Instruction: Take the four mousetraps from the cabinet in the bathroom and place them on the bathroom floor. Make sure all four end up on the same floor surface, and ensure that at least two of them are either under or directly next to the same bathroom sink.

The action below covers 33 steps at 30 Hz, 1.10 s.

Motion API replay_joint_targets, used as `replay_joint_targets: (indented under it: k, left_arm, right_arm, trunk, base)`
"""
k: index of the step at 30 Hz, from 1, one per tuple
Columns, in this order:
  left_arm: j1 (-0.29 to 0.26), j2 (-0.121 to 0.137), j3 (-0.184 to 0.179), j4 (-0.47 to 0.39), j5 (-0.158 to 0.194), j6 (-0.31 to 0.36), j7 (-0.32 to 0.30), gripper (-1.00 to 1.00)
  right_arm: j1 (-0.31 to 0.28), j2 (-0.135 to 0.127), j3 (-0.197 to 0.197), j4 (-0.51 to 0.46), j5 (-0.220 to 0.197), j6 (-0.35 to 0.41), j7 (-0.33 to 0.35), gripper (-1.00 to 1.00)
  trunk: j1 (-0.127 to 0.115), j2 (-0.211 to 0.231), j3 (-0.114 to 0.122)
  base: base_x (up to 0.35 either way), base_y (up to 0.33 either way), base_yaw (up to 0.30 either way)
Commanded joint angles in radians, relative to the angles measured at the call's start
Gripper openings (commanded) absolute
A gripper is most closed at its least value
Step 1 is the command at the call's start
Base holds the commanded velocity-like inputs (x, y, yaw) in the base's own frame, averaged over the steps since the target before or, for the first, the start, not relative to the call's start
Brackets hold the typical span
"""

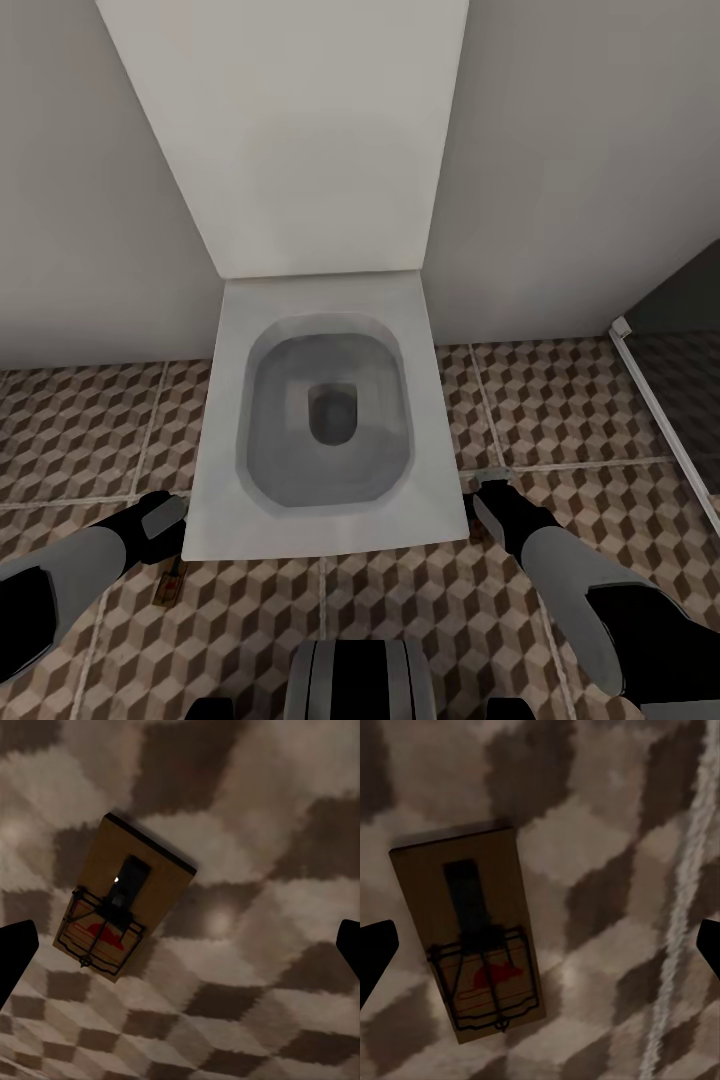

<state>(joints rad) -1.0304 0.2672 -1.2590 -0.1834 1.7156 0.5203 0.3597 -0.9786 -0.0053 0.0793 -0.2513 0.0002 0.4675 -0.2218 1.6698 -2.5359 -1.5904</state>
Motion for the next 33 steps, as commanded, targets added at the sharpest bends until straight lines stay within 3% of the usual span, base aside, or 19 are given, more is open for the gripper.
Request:
replay_joint_targets:
  k: [1, 24, 33]
  left_arm:
    - [0.000, 0.001, -0.005, -0.004, 0.009, 0.001, 0.008, 1.00]
    - [0.000, 0.001, -0.005, -0.004, 0.009, 0.001, 0.006, 1.00]
    - [0.000, 0.003, -0.004, -0.004, 0.010, 0.001, 0.008, 1.00]
  right_arm:
    - [0.000, -0.001, 0.008, -0.002, 0.000, 0.008, -0.002, 1.00]
    - [0.000, 0.001, 0.008, -0.002, 0.000, 0.008, -0.002, 1.00]
    - [0.000, 0.000, 0.008, -0.002, 0.000, 0.008, -0.002, 1.00]
  trunk:
    - [0.000, 0.000, -0.001]
    - [0.000, 0.000, -0.001]
    - [0.000, 0.000, -0.001]
  base:
    - [0.000, 0.000, 0.000]
    - [-0.001, 0.000, 0.000]
    - [-0.223, 0.000, 0.000]
